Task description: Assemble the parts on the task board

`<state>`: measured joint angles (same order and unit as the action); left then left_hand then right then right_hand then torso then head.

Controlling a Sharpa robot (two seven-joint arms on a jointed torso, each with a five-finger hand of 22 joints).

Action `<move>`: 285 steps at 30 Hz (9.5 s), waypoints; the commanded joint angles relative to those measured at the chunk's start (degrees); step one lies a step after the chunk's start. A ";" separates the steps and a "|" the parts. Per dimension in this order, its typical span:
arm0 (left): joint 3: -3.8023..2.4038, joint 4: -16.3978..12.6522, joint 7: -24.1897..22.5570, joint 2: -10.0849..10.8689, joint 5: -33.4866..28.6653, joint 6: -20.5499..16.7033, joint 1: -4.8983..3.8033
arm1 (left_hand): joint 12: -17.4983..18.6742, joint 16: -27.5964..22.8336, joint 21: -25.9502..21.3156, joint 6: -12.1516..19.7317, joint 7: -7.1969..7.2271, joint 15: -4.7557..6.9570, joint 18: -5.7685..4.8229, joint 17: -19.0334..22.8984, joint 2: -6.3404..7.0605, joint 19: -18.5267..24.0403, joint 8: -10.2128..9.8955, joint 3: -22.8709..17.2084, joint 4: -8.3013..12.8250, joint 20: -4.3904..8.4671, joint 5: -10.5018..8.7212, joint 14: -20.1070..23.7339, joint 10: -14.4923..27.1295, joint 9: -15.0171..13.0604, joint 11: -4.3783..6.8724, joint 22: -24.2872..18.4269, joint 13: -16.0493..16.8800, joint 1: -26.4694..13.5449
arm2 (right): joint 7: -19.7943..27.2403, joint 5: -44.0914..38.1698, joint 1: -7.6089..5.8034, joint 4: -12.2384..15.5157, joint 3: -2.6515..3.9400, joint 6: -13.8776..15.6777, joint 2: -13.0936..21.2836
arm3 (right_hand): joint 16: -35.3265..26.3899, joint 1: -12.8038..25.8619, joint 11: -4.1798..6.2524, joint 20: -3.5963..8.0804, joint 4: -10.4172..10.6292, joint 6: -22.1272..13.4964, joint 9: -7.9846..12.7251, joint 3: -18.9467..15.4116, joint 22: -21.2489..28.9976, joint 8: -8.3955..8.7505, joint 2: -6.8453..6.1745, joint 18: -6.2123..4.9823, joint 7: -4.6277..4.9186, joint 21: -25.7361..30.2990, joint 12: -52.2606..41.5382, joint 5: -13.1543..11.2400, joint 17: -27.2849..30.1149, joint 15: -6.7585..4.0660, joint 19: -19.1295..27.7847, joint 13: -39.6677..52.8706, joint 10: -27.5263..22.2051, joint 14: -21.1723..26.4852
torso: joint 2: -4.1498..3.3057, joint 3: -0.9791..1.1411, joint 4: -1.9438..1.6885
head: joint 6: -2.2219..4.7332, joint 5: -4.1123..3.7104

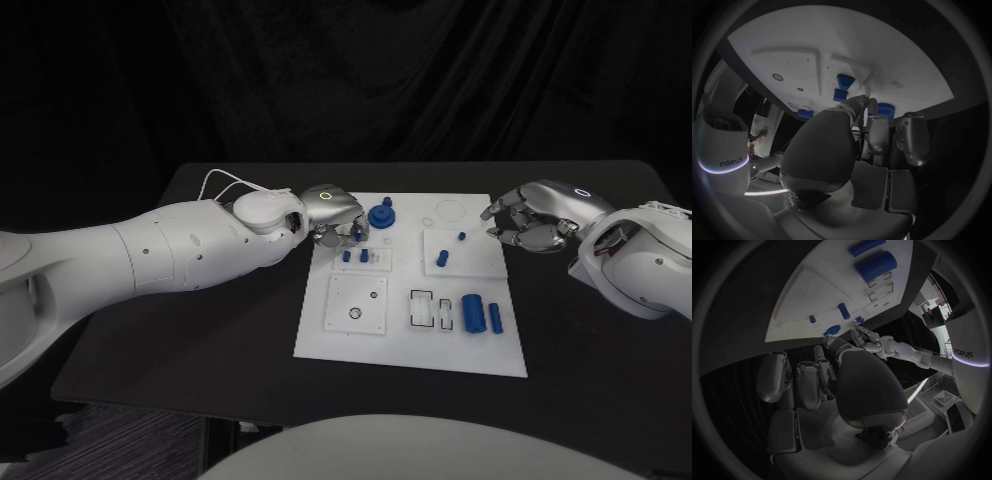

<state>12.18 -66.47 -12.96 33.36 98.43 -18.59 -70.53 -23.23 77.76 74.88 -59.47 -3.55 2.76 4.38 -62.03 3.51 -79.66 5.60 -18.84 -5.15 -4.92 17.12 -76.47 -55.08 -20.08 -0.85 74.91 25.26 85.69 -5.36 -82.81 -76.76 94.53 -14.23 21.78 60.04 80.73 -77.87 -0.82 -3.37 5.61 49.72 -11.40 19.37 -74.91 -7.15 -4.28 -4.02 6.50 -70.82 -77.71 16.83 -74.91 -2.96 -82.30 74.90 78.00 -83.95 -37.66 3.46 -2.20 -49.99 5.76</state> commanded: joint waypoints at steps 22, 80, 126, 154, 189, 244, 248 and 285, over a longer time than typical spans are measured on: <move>-0.05 1.81 0.18 -1.78 -0.06 -0.63 0.95 | 0.65 -0.16 0.09 0.19 -0.24 -0.30 -0.69 0.11 -0.08 0.00 -0.28 -0.42 0.49 -0.01 0.08 0.25 -1.83 -0.07 -0.17 10.23 -0.36 0.17 | -1.24 -0.10 0.05 0.11 0.03 -0.98 -0.08 | -0.17 0.09 0.10 0.15 0.35 -0.04 0.12 -0.04 -9.49 -0.10 0.31 -0.22 0.05 0.47 0.36 0.10 -0.43 -0.09 -0.09 0.55 -0.11 -1.87 | 0.02 -0.01 0.09 | -0.01 -0.10; -0.06 2.84 1.36 -1.30 -0.07 -1.70 2.35 | 3.33 -3.75 -4.21 0.99 0.82 -1.77 0.14 6.13 -0.54 2.91 -0.66 -0.61 -0.14 -0.36 -0.72 4.08 -0.69 0.02 -1.43 9.04 -0.91 -1.85 | -2.33 1.24 0.07 -0.01 0.03 -2.67 -0.07 | -0.24 -0.16 0.10 0.15 0.31 -0.32 0.28 0.07 -9.43 0.05 0.37 -0.26 0.05 0.69 0.46 0.08 -0.33 -0.08 -0.01 0.43 -0.21 -1.83 | 0.01 0.00 -0.02 | -0.01 0.03; -0.06 3.32 -0.44 0.42 -12.89 0.27 2.35 | 9.79 -5.90 -8.61 1.40 1.46 -3.11 0.83 9.61 -0.07 5.45 -0.67 -0.48 -1.07 -1.31 -2.43 7.27 5.28 -0.83 -3.39 8.10 -4.82 -3.16 | -3.58 1.25 0.16 -0.27 0.03 -3.74 -0.18 | -0.33 -0.42 0.12 0.15 0.23 -0.58 0.39 0.20 -9.38 0.17 0.50 -0.30 0.05 0.88 0.59 -0.07 -0.20 -0.09 0.05 0.29 -0.34 -1.79 | 0.01 0.01 -0.01 | -0.01 0.42; -0.06 2.56 -3.44 2.99 -17.47 -0.25 2.34 | 11.63 -6.77 -10.61 0.99 1.05 -2.88 1.19 11.34 0.10 6.71 -0.43 -0.06 -1.38 -1.51 -2.93 9.10 7.63 -1.23 -3.18 7.66 -6.79 -3.07 | -4.22 1.25 0.30 -0.43 0.02 -4.64 -0.12 | -0.37 -0.74 0.14 0.16 0.09 -0.77 0.49 0.35 -9.34 0.26 0.58 -0.33 0.02 1.02 0.87 -0.22 -0.13 -0.11 0.09 0.00 -0.64 -1.78 | 0.05 -0.04 -0.04 | -0.01 0.60; -0.02 -6.67 -14.84 15.35 -27.65 -17.78 -2.83 | 8.17 -5.93 -12.52 13.76 6.63 -1.30 1.29 10.26 3.57 6.37 -2.09 3.45 -5.62 -1.15 -7.23 8.34 17.75 7.52 -1.31 7.57 -8.06 0.38 | -3.74 1.25 0.35 -0.38 0.03 -4.27 0.33 | -0.39 -1.13 0.15 0.18 -0.19 -0.79 0.58 0.30 -9.33 0.23 0.32 -0.33 0.00 1.08 1.17 -1.21 -0.10 -0.12 0.09 -0.33 -0.95 -1.77 | -0.03 0.04 0.02 | -0.01 2.57; 0.02 1.72 25.41 16.63 -13.76 -17.13 1.19 | -66.77 12.24 6.22 2.63 -3.11 -1.44 -2.26 -27.97 3.04 -6.08 -0.36 12.17 -11.34 0.17 -11.05 -13.53 -34.92 4.72 -1.35 12.25 64.74 -9.71 | -3.43 1.26 0.74 -1.19 0.03 -5.32 -0.69 | -0.39 -1.19 0.19 0.20 -0.12 -0.69 0.61 0.34 -9.38 0.14 0.51 -0.30 -0.06 0.91 1.21 -1.40 -0.10 -0.15 0.01 -0.37 -0.94 -1.78 | -0.12 -0.18 -0.05 | -0.01 4.38; 0.02 3.19 24.81 15.63 -14.57 -16.38 1.58 | -66.77 12.24 6.09 3.04 -3.29 -1.62 -2.23 -27.97 2.89 -6.01 -0.76 12.09 -11.31 0.01 -10.95 -13.53 -34.92 4.81 -1.54 12.21 64.74 -9.53 | -3.42 1.26 0.75 -1.22 0.03 -5.37 -0.77 | -0.39 -1.19 0.19 0.20 -0.12 -0.69 0.61 0.34 -9.38 0.14 0.51 -0.30 -0.06 0.91 1.21 -1.40 -0.10 -0.15 0.01 -0.37 -0.94 -1.78 | -0.07 -0.07 0.04 | -0.01 4.58; -0.03 17.31 18.34 5.61 -17.77 -16.31 5.63 | -66.77 12.24 5.59 1.04 -3.02 -1.62 -2.08 -27.97 1.58 -5.63 -1.00 10.72 -9.53 -0.21 -4.82 -13.53 -34.92 4.48 -1.38 12.06 64.74 -5.79 | -3.25 1.26 0.88 -0.97 0.03 -5.46 -0.47 | -0.40 -1.09 0.11 0.20 0.06 -0.27 0.57 0.31 -9.34 -0.10 0.70 -0.32 0.08 1.06 1.22 -1.31 -0.08 -0.12 0.06 -0.40 -0.93 -1.77 | 0.01 -0.01 0.07 | -0.01 4.11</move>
<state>12.21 -49.32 7.28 39.10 81.19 -34.10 -64.99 -89.81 89.85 80.73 -58.05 -6.46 1.32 2.59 -74.93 5.09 -83.98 4.65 -8.19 -14.99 -4.73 12.09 -83.86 -83.84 -15.52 -2.17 74.91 74.94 79.47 -8.57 -81.43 -76.03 93.41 -14.24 16.58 59.48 80.51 -78.65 -0.62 -3.38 5.45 49.31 -10.87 19.53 -74.91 -7.16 -3.99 -4.02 6.50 -70.03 -76.76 15.66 -74.91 -2.96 -82.31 74.58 77.37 -83.95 -37.64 3.44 -2.13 -49.99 9.88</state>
